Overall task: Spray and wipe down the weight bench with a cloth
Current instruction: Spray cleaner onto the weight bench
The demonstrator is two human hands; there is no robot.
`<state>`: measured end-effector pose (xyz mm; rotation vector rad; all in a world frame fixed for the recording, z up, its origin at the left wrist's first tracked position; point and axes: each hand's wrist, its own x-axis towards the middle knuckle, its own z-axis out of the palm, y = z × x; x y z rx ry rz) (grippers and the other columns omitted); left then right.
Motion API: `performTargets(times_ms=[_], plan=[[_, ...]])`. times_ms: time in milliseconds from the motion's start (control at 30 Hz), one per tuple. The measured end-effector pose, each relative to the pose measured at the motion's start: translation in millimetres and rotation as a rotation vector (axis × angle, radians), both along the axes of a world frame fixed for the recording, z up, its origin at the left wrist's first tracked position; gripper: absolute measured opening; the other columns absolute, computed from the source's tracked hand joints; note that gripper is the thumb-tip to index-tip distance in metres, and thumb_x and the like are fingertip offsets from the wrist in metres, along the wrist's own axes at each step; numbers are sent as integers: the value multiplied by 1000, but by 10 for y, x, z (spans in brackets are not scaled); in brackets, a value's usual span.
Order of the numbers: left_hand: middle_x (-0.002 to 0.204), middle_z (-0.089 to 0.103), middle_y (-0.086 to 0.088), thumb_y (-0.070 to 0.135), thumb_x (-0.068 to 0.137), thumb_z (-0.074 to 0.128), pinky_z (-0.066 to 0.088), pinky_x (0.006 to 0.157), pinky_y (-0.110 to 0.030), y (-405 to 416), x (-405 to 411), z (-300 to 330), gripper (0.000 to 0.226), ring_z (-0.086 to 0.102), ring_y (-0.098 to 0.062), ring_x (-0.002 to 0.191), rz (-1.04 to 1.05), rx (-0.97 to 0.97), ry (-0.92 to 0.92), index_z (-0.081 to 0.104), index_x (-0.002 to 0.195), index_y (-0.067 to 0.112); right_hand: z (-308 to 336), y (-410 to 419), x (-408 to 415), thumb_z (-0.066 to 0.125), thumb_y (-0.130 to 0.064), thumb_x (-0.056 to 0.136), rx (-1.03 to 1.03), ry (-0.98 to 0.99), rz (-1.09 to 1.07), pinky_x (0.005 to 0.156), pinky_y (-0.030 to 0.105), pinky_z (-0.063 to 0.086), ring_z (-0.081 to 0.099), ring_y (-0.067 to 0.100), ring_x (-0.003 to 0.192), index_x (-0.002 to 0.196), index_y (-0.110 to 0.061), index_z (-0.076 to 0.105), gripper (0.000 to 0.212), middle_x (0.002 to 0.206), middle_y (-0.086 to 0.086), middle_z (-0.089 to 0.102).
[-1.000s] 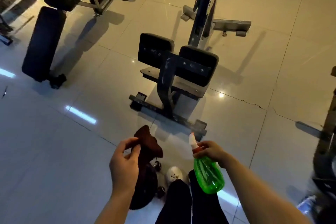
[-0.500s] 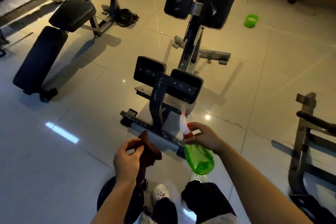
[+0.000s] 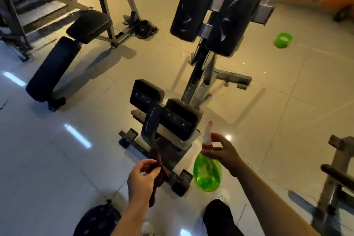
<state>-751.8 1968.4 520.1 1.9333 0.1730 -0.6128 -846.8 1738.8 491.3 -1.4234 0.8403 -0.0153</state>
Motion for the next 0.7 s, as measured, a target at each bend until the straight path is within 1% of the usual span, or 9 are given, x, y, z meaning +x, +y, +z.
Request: performTargets(times_ms=[100, 167, 233, 267, 367, 433, 500, 600, 700], plan=[[98, 67, 1, 4, 86, 69, 53, 86, -36, -757, -118, 140, 20, 61, -19, 97, -118, -19, -38, 66, 91, 24, 181, -801, -113, 81, -7, 73, -48, -26, -94, 78, 33, 55, 64, 21, 94, 129, -17, 51, 65, 124, 6, 57], [98, 67, 5, 5, 87, 67, 51, 89, -33, -1192, -151, 264, 21, 60, -12, 98, -138, -75, -65, 65, 92, 24, 355, -1270, -132, 79, -11, 76, -104, -39, -71, 77, 28, 52, 61, 17, 97, 137, -16, 47, 69, 127, 2, 54], [98, 67, 5, 3, 87, 66, 51, 86, -26, -1523, -111, 389, 22, 60, -8, 97, -145, -131, -99, 64, 93, 24, 505, -1624, -94, 78, -13, 78, -165, -52, -27, 73, 24, 51, 59, 12, 97, 140, -16, 44, 72, 129, 0, 51], [98, 67, 5, 3, 87, 66, 51, 85, -24, -1654, -79, 433, 22, 61, -7, 97, -147, -146, -127, 64, 93, 24, 556, -1769, -62, 78, -13, 78, -197, -62, 12, 73, 23, 50, 59, 14, 98, 141, -16, 43, 72, 130, 0, 50], [100, 67, 4, 3, 87, 66, 51, 87, -29, -1975, 50, 541, 23, 61, -8, 98, -121, -180, -170, 64, 95, 24, 713, -2116, 123, 78, -13, 78, -299, -82, 148, 78, 23, 50, 57, 22, 106, 140, -14, 43, 71, 128, 1, 48], [99, 66, 3, 2, 87, 66, 51, 89, -34, -2152, 158, 598, 24, 61, -11, 98, -71, -213, -170, 64, 93, 25, 795, -2259, 291, 78, -13, 79, -324, -93, 251, 82, 23, 51, 57, 21, 108, 138, -14, 45, 68, 124, 0, 49], [97, 65, 6, 3, 86, 67, 50, 90, -37, -2352, 254, 634, 24, 60, -11, 96, -34, -209, -180, 64, 90, 27, 825, -2373, 459, 79, -15, 78, -347, -91, 345, 89, 30, 53, 59, 20, 108, 136, -16, 48, 65, 122, -1, 53], [94, 66, 7, 4, 84, 69, 50, 91, -40, -2697, 384, 616, 22, 59, -10, 92, 19, -202, -182, 66, 88, 26, 767, -2659, 654, 80, -18, 77, -352, -55, 319, 94, 40, 53, 61, 21, 107, 130, -15, 53, 60, 121, 3, 59], [96, 68, 1, 4, 84, 70, 50, 92, -40, -3094, 535, 485, 20, 61, -16, 97, 35, -211, -159, 67, 91, 22, 727, -3053, 811, 80, -16, 76, -334, -43, 277, 92, 40, 54, 62, 24, 107, 129, -12, 56, 58, 117, 3, 62]])
